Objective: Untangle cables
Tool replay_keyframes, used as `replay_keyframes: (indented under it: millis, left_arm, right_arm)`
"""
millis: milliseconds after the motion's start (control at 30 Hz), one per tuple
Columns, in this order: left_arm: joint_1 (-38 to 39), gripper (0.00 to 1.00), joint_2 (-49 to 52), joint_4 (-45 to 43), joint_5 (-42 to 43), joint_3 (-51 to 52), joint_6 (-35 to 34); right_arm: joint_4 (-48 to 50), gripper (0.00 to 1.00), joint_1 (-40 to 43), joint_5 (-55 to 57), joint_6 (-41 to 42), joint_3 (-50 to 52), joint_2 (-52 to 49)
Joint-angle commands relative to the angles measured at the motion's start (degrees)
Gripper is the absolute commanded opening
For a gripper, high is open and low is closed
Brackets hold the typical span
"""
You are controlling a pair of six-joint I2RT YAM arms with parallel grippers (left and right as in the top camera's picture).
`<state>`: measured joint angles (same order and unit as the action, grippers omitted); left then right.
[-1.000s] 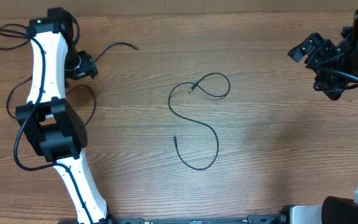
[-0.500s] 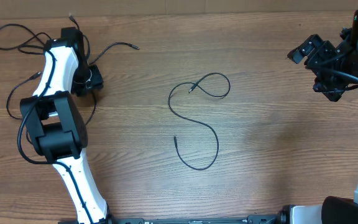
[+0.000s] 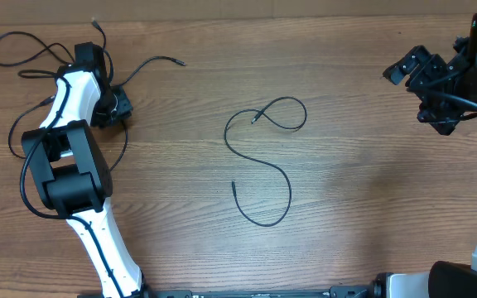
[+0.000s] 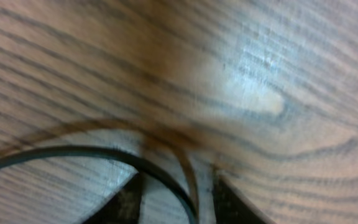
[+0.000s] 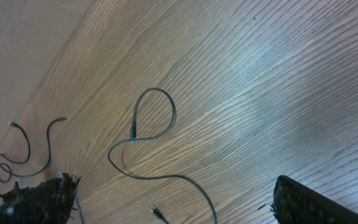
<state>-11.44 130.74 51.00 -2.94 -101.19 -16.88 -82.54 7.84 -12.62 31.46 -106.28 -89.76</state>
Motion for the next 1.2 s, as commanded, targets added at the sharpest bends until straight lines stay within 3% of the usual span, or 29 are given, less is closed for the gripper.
replay_keyframes:
  millis: [0,33,233,333,533,700,767,800,900,1000,1167]
  left_arm:
    - [0.11,0.11,0.13,-1.29,4.22,2.64,-0.02]
    - [0.13,0.04,0.13,-1.36,4.31,2.75,-0.02]
    - [2.12,0.04,0.11,-1.18,5.88,2.78,8.17]
    - [3.1,0.04,-0.04,-0.22,5.75,2.64,8.35]
    - [3.61,0.04,-0.57,5.31,4.79,-2.12,15.5]
    - [2.93,0.04,-0.59,9.86,1.9,-4.04,7.5]
    - [2.01,0.16,-0.59,12.0,1.88,-4.48,7.45]
    - [1.7,0.27,-0.59,12.85,1.9,-5.09,7.48]
    - [1.18,0.79,-0.59,16.81,2.38,-8.94,7.54]
    - [0.94,1.0,-0.59,22.32,2.34,-16.46,7.67]
    - [0.13,1.0,-0.59,28.68,1.4,-27.78,6.47]
  right_arm:
    - [0.13,1.0,0.04,0.61,-0.48,0.2,-0.07]
    - [0.15,1.0,0.04,0.61,-0.48,0.2,-0.07]
    - [0.15,1.0,0.04,0.61,-0.48,0.2,-0.07]
    - [0.13,1.0,0.04,0.61,-0.48,0.2,-0.07]
    - [0.13,1.0,0.04,0.61,-1.44,0.2,-0.07]
    - [0.13,1.0,0.04,0.61,-1.57,0.2,-0.07]
    - [0.13,1.0,0.04,0.61,-1.57,0.2,-0.07]
    - [0.13,1.0,0.04,0.61,-1.57,0.2,-0.07]
    - [0.13,1.0,0.04,0.61,-1.6,0.2,-0.07]
    - [0.13,1.0,0.04,0.61,-1.6,0.2,-0.07]
    - [0.09,1.0,0.04,0.61,-1.7,0.2,-0.07]
